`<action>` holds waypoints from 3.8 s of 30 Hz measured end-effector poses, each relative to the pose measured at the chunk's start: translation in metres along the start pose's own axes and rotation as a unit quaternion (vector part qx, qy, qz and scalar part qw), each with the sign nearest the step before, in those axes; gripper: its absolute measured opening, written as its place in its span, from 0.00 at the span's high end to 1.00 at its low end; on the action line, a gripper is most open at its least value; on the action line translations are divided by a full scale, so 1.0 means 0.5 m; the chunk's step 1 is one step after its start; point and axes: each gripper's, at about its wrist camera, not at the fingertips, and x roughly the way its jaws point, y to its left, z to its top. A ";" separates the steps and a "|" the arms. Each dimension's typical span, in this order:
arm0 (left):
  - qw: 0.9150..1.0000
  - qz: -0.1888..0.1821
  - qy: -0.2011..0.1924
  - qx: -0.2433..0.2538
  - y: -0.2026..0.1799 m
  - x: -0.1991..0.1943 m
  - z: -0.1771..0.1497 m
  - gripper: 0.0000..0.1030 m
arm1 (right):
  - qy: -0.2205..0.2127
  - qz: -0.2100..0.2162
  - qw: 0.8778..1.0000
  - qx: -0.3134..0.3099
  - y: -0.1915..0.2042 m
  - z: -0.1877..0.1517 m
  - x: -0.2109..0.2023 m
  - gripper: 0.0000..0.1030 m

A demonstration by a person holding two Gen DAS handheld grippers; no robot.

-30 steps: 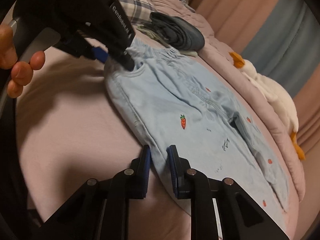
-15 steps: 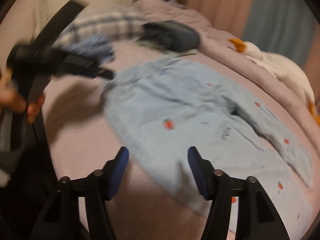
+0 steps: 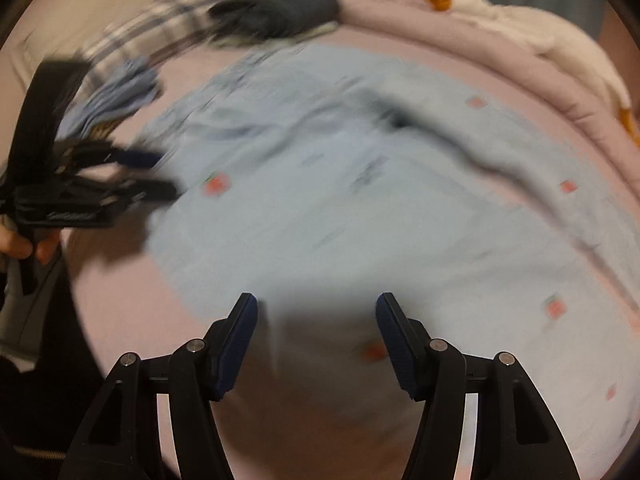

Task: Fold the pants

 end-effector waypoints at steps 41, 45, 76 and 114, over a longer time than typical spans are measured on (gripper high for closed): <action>0.992 -0.047 0.090 0.080 0.110 0.219 0.317 0.49 | 0.073 -0.091 0.989 -0.088 -0.170 0.377 0.306 0.92; 0.992 -0.020 0.105 0.065 0.106 0.228 0.309 0.14 | 0.057 -0.100 0.991 -0.074 -0.169 0.377 0.282 0.92; 0.972 0.032 -0.076 0.218 0.003 -0.082 -0.075 0.59 | -0.001 -0.104 0.987 -0.126 0.092 -0.007 -0.056 0.92; 0.965 0.030 -0.059 0.256 -0.035 -0.083 -0.127 0.44 | -0.001 -0.214 0.921 -0.325 0.193 -0.045 -0.004 0.98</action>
